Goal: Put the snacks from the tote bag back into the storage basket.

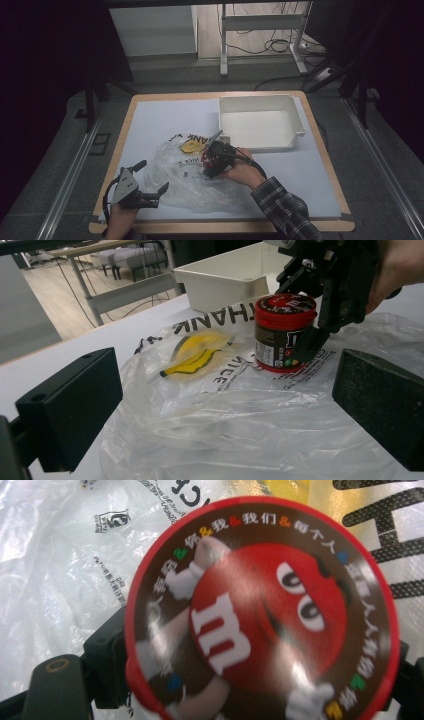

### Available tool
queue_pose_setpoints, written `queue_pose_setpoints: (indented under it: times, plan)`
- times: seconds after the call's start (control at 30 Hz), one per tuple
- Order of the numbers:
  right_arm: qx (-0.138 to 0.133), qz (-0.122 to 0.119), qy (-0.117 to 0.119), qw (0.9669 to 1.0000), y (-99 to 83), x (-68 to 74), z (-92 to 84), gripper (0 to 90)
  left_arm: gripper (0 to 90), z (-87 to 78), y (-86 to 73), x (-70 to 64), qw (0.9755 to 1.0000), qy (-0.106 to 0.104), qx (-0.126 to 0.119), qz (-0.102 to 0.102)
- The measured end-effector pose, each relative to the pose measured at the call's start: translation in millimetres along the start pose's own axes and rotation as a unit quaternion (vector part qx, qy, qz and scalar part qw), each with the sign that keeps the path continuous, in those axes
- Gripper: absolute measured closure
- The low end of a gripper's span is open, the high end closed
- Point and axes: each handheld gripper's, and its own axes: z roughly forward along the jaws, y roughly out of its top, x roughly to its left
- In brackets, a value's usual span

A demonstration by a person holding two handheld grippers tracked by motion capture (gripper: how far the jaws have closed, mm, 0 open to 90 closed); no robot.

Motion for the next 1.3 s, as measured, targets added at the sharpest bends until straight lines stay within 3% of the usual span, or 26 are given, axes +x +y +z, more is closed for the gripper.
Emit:
queue_pose_setpoints:
  times: [0.53,0.9,1.3]
  plan:
    - [0.039,0.006,-0.010,0.9992,11.7,0.1,5.9,25.2,0.0,0.4,0.2,-0.5,1.0000,0.000,0.002,0.005]
    - [0.039,0.004,-0.008,0.9992,10.5,2.2,2.9,25.6,0.0,0.9,0.1,-1.2,0.9999,0.001,0.007,0.009]
    - [0.020,-0.010,-0.011,0.9997,14.2,9.1,-15.7,25.6,0.0,0.6,0.1,-0.9,1.0000,0.002,0.006,0.006]
